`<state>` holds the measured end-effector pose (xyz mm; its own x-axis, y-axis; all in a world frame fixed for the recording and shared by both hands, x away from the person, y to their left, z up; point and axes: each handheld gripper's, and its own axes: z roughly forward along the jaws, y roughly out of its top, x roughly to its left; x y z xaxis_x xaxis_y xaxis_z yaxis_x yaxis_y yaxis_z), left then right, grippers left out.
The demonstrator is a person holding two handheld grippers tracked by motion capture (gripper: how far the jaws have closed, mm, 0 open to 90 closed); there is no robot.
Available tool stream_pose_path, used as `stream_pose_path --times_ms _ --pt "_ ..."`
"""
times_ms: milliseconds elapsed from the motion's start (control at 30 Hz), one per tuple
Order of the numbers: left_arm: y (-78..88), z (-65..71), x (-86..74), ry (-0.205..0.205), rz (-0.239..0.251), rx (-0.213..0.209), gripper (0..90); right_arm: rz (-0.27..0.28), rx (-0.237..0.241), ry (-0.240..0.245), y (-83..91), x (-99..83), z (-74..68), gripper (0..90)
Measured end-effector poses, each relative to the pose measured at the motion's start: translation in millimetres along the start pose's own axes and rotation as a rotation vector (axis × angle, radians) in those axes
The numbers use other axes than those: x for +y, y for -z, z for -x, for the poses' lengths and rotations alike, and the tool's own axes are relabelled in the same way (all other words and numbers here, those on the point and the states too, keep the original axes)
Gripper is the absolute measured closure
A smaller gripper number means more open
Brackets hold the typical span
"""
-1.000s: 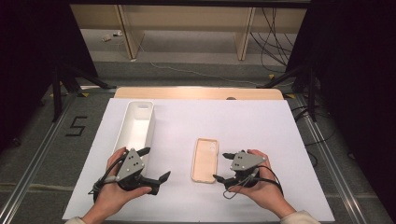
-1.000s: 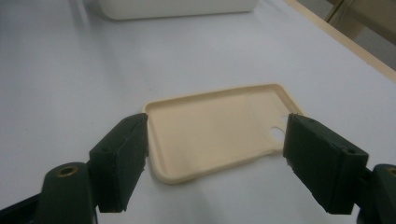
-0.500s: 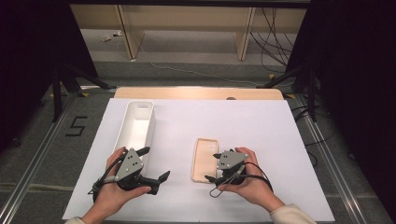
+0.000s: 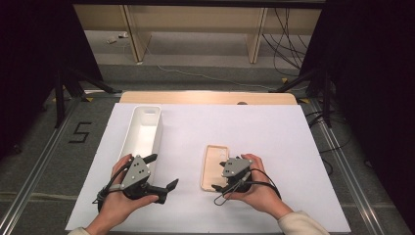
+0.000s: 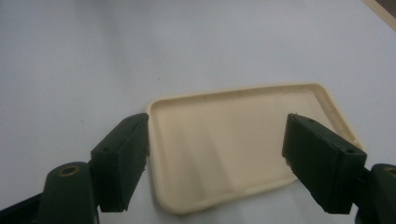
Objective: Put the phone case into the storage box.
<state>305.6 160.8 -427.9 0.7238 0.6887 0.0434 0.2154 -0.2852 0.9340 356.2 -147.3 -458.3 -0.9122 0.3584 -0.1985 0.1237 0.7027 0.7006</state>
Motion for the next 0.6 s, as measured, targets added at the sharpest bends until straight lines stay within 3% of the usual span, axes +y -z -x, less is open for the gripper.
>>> stream_pose_path --times_ms 600 --pt "-1.6 0.8 0.2 -0.001 0.0 -0.003 0.0 -0.041 0.016 0.022 -11.9 7.9 -1.1 24.7"
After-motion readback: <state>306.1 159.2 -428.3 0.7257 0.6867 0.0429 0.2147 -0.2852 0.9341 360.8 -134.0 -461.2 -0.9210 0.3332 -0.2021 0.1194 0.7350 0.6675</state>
